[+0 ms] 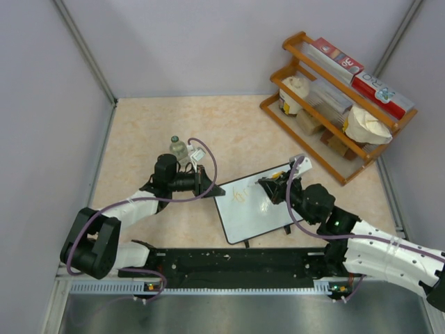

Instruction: Write a sentence on the whiteboard

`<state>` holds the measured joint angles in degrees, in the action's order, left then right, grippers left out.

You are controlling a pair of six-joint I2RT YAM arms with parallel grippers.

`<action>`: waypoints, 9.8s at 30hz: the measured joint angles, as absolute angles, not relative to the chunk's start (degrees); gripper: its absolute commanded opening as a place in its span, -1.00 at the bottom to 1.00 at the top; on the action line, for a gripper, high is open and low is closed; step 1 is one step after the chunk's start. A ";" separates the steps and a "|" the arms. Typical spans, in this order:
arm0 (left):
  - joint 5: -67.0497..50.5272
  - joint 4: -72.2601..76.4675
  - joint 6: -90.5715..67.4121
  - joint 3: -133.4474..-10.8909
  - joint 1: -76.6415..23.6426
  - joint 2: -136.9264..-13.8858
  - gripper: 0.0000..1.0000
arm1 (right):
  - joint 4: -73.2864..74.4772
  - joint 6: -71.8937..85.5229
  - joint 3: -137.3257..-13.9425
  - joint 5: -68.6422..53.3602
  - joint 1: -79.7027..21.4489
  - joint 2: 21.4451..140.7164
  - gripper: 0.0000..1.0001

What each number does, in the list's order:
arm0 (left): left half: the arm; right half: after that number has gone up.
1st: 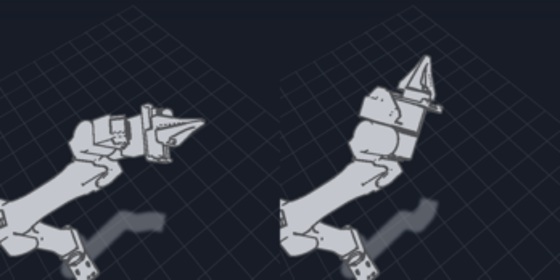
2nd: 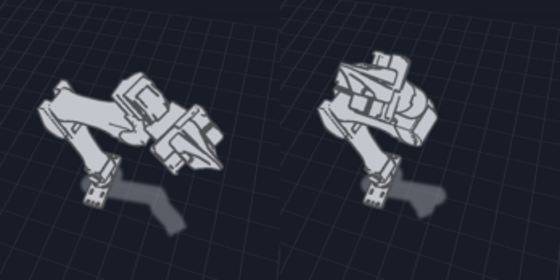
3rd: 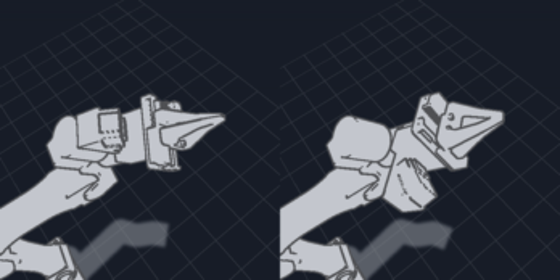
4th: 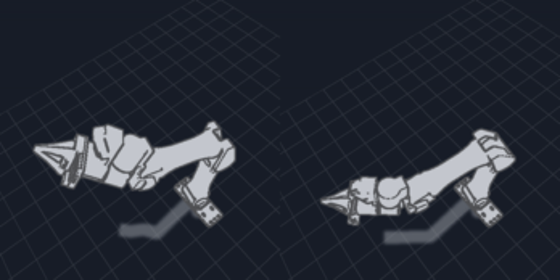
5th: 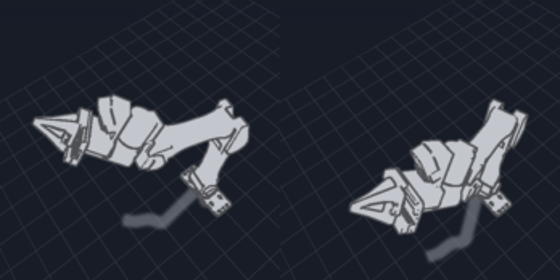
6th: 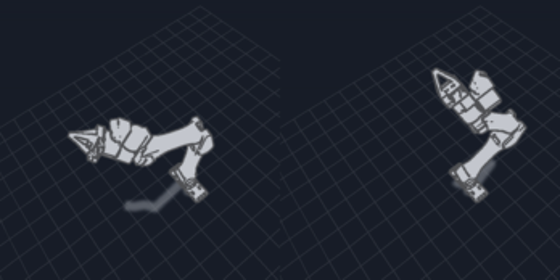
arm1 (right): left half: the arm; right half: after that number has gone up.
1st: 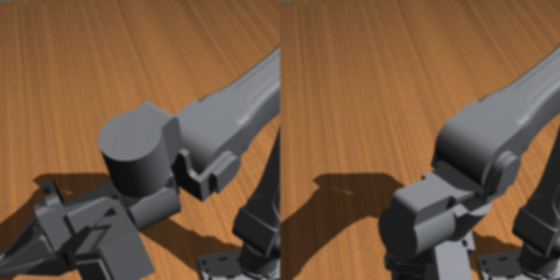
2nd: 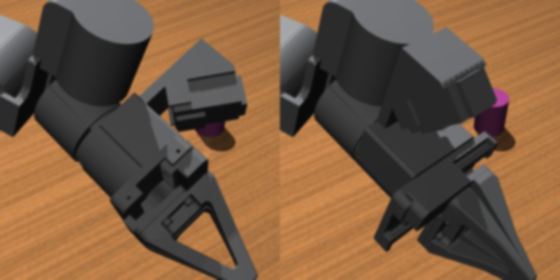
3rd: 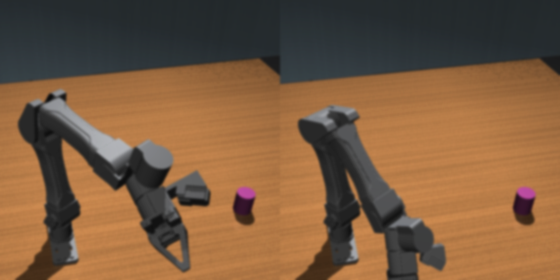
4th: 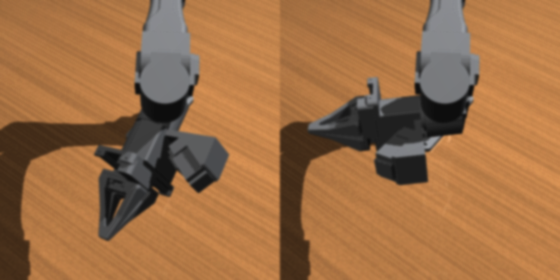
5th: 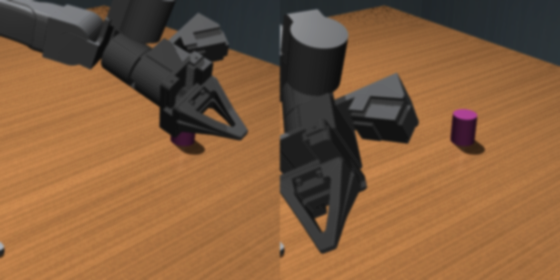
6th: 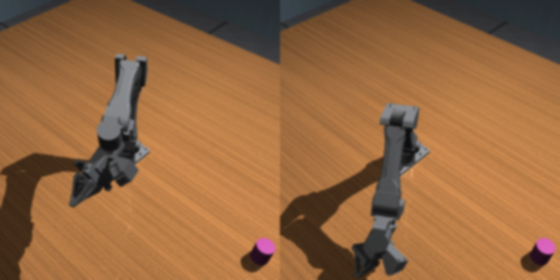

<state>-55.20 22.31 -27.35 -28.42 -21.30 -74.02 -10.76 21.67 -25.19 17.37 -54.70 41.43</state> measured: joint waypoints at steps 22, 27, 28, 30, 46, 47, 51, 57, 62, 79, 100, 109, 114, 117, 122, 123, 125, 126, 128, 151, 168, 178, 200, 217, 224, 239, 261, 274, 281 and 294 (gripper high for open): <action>-55.35 22.39 -27.59 -28.42 -21.08 -74.43 -1.00 | -11.00 24.53 -23.00 17.56 -54.74 42.50 -1.00; -55.33 22.41 -27.62 -28.42 -21.08 -74.43 -1.00 | -11.05 24.93 -22.85 17.67 -54.74 42.41 -1.00; -55.35 22.41 -27.64 -28.42 -21.08 -74.43 -1.00 | -11.03 25.04 -22.81 17.65 -54.74 42.39 -1.00; -55.35 22.41 -27.64 -28.42 -21.08 -74.43 -1.00 | -11.03 25.26 -22.46 17.54 -54.74 42.06 -1.00; -55.35 22.46 -27.70 -28.42 -21.04 -74.54 -1.00 | -9.58 27.22 -19.49 13.96 -54.76 39.75 -1.00; -55.35 22.48 -27.70 -28.42 -21.04 -74.54 -1.00 | -9.52 27.31 -19.40 13.61 -54.76 39.75 -1.00; -55.37 22.46 -27.73 -28.42 -21.04 -74.54 -1.00 | -9.80 27.68 -18.92 12.23 -54.76 39.75 -1.00; -55.40 22.48 -27.70 -28.42 -21.04 -74.54 -1.00 | -9.82 28.21 -18.41 10.37 -54.76 39.70 -1.00; -55.64 22.63 -27.70 -28.42 -21.04 -74.54 -1.00 | -7.25 28.01 -18.90 10.33 -54.76 37.32 -1.00; -55.68 22.72 -27.70 -28.42 -21.04 -74.56 -1.00 | -4.95 23.35 -26.35 11.11 -47.94 40.56 -1.00; -55.70 22.87 -27.79 -28.42 -21.04 -74.91 -1.00 | -4.82 22.59 -26.02 10.76 -47.81 41.78 -1.00; -55.70 22.83 -27.79 -28.42 -21.04 -74.91 -1.00 | -4.23 23.59 -23.77 8.84 -47.81 39.79 -1.00; -55.70 22.83 -27.79 -28.42 -21.04 -74.94 -1.00 | -4.23 23.68 -23.62 8.27 -47.81 39.66 -1.00; -55.75 22.92 -27.79 -28.42 -21.02 -74.94 -1.00 | -3.31 23.62 -23.68 8.19 -47.81 39.00 -1.00; -55.90 22.98 -27.79 -28.42 -20.99 -74.94 -1.00 | -1.56 23.51 -24.86 8.47 -47.75 37.82 -1.00; -55.92 22.98 -27.79 -28.42 -20.99 -74.96 -1.00 | -1.48 23.40 -25.41 8.56 -47.75 37.69 -1.00; -55.94 23.05 -27.79 -28.42 -20.99 -75.02 -1.00 | -1.72 23.03 -26.70 9.06 -47.70 37.58 -1.00; -55.96 23.09 -27.79 -28.42 -20.97 -75.07 -1.00 | -1.76 22.87 -27.16 9.28 -47.70 37.60 -1.00; -56.07 23.20 -27.81 -28.42 -20.97 -75.18 -1.00 | -2.11 22.22 -28.25 9.74 -47.68 37.93 -1.00; -56.10 23.16 -27.86 -28.42 -20.97 -75.18 -1.00 | -4.69 20.73 -29.87 11.57 -47.44 45.52 -1.00; -56.12 23.27 -27.99 -28.42 -20.93 -75.29 -1.00 | -2.92 21.67 -29.61 11.94 -47.44 42.24 -1.00; -56.12 23.29 -27.99 -28.42 -20.93 -75.29 -1.00 | -2.90 22.70 -29.47 12.16 -47.44 39.16 -1.00; -56.12 23.29 -28.16 -28.42 -20.86 -75.53 -1.00 | -3.46 23.66 -25.89 12.14 -47.44 41.04 -1.00; -56.14 23.31 -28.18 -28.42 -20.86 -75.55 -1.00 | -2.13 24.73 -23.62 10.02 -47.42 38.44 -1.00; -56.14 23.31 -28.16 -28.42 -20.86 -75.55 -1.00 | -1.87 24.73 -23.62 9.80 -47.42 38.35 -1.00; -56.14 23.31 -28.18 -28.42 -20.86 -75.55 -1.00 | -2.48 24.71 -24.51 10.48 -47.44 39.77 -1.00; -56.14 23.33 -28.18 -28.42 -20.86 -75.55 -1.00 | -3.42 24.47 -25.69 13.96 -47.44 40.62 -1.00; -56.16 23.38 -28.18 -28.42 -20.86 -75.55 -1.00 | -1.30 24.53 -25.50 15.57 -47.42 38.57 -1.00; -56.14 23.35 -28.18 -28.42 -20.86 -75.55 -1.00 | -0.71 25.04 -24.69 15.25 -47.44 37.71 -1.00; -56.16 23.35 -28.18 -28.42 -20.86 -75.55 -1.00 | -0.12 26.09 -22.90 14.26 -47.42 35.73 -1.00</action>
